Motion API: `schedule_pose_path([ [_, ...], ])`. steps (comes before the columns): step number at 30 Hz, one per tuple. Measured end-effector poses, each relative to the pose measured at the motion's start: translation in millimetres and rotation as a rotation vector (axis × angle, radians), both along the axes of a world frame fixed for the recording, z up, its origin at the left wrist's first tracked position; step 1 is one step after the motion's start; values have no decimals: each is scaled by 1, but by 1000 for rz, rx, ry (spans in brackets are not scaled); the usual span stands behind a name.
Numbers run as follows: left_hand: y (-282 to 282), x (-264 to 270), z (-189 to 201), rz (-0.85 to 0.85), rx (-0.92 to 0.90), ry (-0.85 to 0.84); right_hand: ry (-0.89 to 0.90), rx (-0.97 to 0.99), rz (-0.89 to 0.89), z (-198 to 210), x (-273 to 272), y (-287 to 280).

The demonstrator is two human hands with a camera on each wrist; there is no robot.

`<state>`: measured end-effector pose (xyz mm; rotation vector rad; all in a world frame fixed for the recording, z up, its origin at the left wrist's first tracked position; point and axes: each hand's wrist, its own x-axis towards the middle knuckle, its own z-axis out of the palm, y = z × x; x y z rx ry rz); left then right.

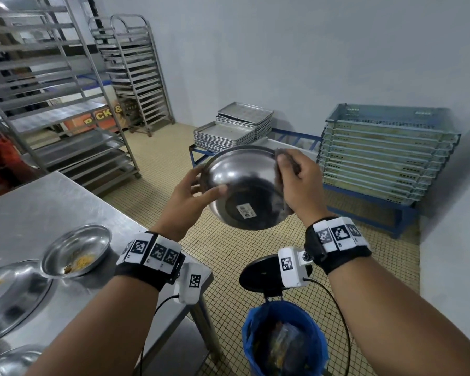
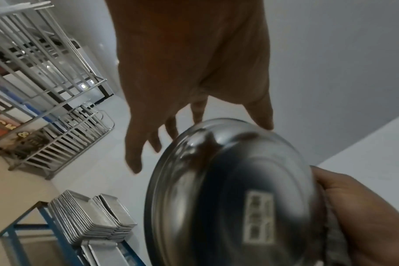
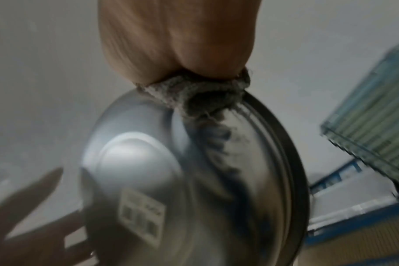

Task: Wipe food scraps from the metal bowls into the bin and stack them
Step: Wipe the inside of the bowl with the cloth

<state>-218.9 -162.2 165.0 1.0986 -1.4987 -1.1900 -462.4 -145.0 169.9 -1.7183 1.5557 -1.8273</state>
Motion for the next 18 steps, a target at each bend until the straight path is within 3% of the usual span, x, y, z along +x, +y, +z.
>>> schedule_pose_path([
  [3, 7, -12, 7, 62, 243, 7, 267, -106, -59, -1, 7, -1],
  [6, 14, -26, 13, 92, 467, 192, 494, -159, -51, -11, 19, 5],
  [8, 15, -29, 12, 103, 523, 318, 596, -184, -13, -21, 27, 12],
  [11, 13, -23, 6, 166, 481, 391, 581, -126, 165, -29, 33, 19],
  [14, 10, -13, -3, 191, 390, 435, 398, 29, 331, -28, 33, 24],
  [18, 15, -7, -12, 181, 250, 449, 326, 123, 286, -20, 34, 24],
])
